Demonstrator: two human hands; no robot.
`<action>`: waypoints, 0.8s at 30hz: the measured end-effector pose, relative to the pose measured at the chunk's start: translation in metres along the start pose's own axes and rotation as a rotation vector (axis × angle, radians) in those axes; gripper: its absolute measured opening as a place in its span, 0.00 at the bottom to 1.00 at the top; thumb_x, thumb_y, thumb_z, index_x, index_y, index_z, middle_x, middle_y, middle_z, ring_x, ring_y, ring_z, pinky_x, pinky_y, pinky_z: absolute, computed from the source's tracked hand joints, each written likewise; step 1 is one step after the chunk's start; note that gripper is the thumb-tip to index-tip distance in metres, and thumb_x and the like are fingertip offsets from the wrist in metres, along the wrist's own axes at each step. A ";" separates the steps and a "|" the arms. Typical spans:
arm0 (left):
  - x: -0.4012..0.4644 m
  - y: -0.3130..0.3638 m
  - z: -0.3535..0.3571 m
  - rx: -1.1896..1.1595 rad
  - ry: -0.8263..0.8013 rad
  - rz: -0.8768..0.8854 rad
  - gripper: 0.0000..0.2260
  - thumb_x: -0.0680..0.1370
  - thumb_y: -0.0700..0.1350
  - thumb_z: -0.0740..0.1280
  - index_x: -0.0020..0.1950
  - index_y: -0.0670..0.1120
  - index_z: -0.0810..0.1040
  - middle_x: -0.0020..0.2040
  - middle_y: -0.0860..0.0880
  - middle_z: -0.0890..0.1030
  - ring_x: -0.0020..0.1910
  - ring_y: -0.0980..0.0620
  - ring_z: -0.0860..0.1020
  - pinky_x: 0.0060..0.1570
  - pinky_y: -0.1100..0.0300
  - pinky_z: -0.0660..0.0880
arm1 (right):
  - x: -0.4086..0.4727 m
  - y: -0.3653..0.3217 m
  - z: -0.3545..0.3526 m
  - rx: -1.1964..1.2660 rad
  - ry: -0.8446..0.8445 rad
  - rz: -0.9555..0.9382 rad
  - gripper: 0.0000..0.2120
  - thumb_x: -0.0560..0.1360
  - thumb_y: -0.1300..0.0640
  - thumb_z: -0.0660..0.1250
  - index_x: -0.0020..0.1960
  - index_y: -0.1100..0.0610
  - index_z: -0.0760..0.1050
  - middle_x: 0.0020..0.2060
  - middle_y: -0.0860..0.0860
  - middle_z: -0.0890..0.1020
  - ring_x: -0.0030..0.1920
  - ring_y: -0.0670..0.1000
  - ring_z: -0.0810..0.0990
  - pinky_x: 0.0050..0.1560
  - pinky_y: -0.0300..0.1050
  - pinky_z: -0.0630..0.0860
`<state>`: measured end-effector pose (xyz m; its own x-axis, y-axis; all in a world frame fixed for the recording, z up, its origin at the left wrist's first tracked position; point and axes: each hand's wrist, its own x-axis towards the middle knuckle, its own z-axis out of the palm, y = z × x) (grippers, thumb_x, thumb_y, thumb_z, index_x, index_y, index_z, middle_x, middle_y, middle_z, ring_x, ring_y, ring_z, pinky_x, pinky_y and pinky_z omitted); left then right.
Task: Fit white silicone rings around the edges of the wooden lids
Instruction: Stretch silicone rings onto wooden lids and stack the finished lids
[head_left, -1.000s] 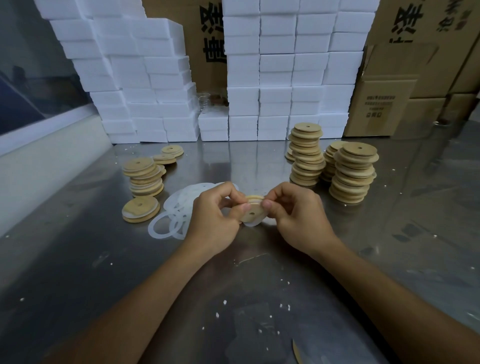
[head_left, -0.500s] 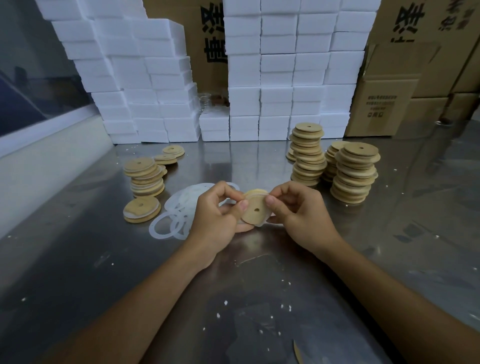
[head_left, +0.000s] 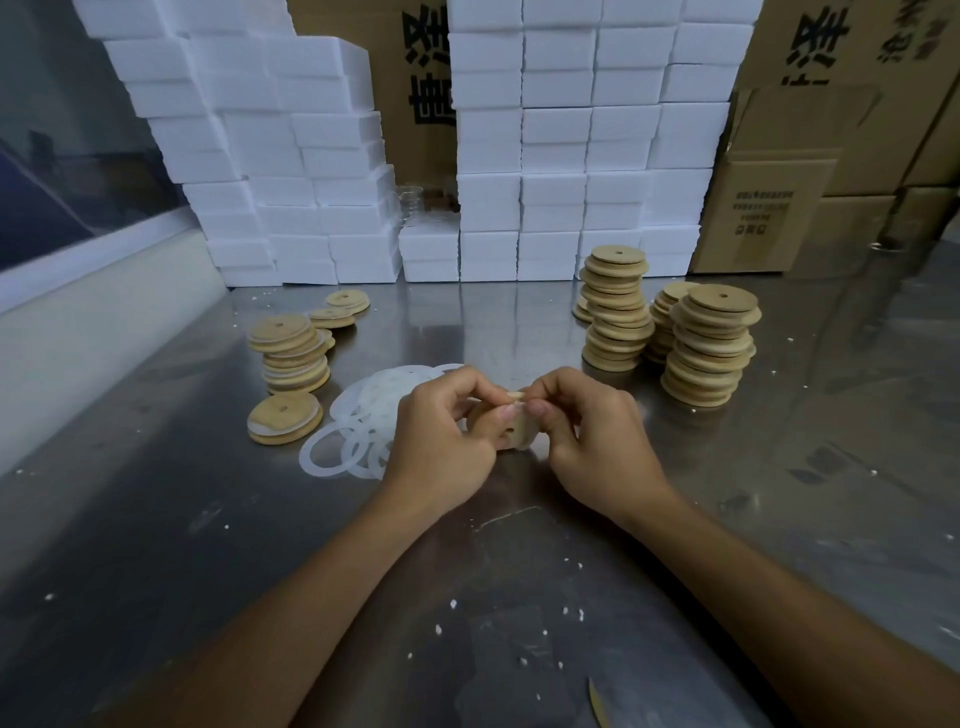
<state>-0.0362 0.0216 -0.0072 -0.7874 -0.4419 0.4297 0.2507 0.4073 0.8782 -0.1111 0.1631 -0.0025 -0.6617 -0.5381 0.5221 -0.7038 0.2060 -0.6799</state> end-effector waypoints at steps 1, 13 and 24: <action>0.000 0.001 0.000 0.022 0.000 0.009 0.03 0.71 0.44 0.71 0.39 0.53 0.80 0.42 0.50 0.85 0.46 0.49 0.84 0.44 0.44 0.82 | 0.001 0.000 0.000 -0.008 -0.006 0.013 0.04 0.78 0.63 0.67 0.46 0.56 0.78 0.37 0.49 0.82 0.39 0.47 0.80 0.38 0.41 0.77; 0.000 0.005 -0.003 -0.111 0.106 -0.159 0.12 0.74 0.33 0.71 0.36 0.48 0.79 0.39 0.51 0.84 0.43 0.49 0.85 0.36 0.54 0.82 | -0.001 -0.003 0.003 0.043 0.026 -0.045 0.01 0.78 0.60 0.69 0.48 0.57 0.78 0.39 0.43 0.82 0.42 0.42 0.82 0.40 0.31 0.76; 0.002 0.010 -0.002 -0.180 0.114 -0.218 0.09 0.75 0.31 0.70 0.37 0.42 0.78 0.38 0.50 0.81 0.40 0.51 0.84 0.33 0.59 0.81 | 0.005 0.005 -0.003 0.326 -0.055 0.227 0.08 0.76 0.68 0.70 0.40 0.58 0.78 0.35 0.57 0.85 0.40 0.56 0.85 0.47 0.52 0.83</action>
<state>-0.0341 0.0236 0.0023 -0.7679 -0.5942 0.2391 0.1869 0.1492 0.9710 -0.1189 0.1638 -0.0015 -0.7702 -0.5533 0.3173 -0.4166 0.0597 -0.9071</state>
